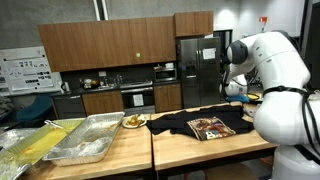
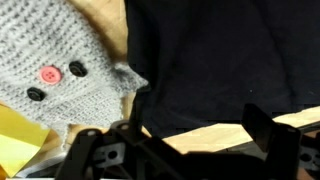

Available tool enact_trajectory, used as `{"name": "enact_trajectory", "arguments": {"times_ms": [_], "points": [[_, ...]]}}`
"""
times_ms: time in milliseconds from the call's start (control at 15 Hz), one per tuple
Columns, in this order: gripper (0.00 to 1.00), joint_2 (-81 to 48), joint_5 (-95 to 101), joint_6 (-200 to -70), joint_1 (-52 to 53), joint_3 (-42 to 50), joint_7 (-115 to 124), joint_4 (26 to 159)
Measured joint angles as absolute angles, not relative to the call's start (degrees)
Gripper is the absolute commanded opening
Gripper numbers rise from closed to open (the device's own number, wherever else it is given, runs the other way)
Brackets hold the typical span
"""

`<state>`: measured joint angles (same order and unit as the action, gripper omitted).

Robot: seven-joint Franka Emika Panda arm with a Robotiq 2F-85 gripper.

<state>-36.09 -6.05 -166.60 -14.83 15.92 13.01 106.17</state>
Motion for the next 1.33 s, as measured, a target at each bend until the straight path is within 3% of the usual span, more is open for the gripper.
{"name": "enact_trajectory", "arguments": {"times_ms": [133, 400, 533, 667, 1333], "points": [[0.97, -36.25, -6.05, -166.27, -15.03, 15.37, 12.65, 106.17], [0.82, -36.57, -6.08, -165.9, -15.41, 14.27, 11.77, 106.17], [0.95, -36.62, -5.94, -164.14, -15.18, 14.44, 11.81, 106.15], [1.0, -36.62, -5.63, -161.68, -14.21, 15.82, 12.0, 106.16], [1.0, -36.48, -3.41, -159.14, -10.72, 21.3, 15.31, 106.59]]}}
